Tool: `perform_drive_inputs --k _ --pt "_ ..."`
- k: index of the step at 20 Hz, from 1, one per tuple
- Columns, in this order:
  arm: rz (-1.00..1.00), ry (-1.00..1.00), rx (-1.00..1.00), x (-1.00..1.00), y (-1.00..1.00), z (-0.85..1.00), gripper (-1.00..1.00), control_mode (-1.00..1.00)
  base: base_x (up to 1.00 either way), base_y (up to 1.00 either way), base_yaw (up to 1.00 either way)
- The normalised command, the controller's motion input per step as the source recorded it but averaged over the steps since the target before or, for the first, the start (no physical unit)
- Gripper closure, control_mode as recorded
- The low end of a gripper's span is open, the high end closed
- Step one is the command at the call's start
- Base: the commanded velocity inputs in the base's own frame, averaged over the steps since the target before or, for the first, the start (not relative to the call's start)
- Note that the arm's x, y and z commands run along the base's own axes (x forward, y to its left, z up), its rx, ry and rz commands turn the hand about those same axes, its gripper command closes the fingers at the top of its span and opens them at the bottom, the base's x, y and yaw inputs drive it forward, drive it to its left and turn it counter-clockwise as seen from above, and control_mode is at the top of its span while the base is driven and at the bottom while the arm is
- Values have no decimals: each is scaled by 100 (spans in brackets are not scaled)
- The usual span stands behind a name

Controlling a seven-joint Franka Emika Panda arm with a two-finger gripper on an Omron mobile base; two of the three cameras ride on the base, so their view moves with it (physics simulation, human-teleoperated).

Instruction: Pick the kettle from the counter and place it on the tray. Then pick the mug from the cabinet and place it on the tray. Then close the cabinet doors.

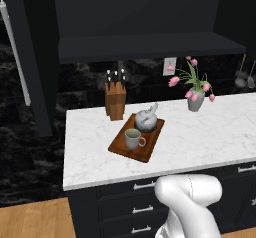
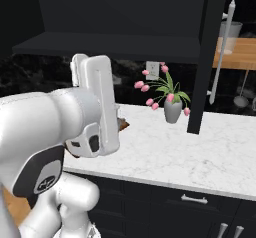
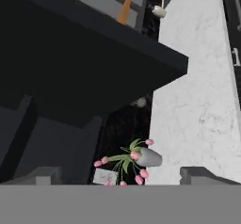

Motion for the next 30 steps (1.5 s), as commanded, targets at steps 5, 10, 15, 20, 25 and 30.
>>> perform_drive_inputs --k 5,10,15,20,25,30 --pt "-10 -19 17 -59 -69 4 -100 -100 0 0 0" --pt "0 -34 2 -68 -61 -1 -100 -100 0 0 0" --pt "-9 -6 0 -23 -53 -3 -100 -100 0 0 0" --pt "-15 0 0 -12 -30 3 -100 -100 0 0 0" --pt "-11 0 0 1 -33 0 -100 -100 0 0 0" --pt "-3 0 0 2 -48 0 -100 -100 0 0 0"
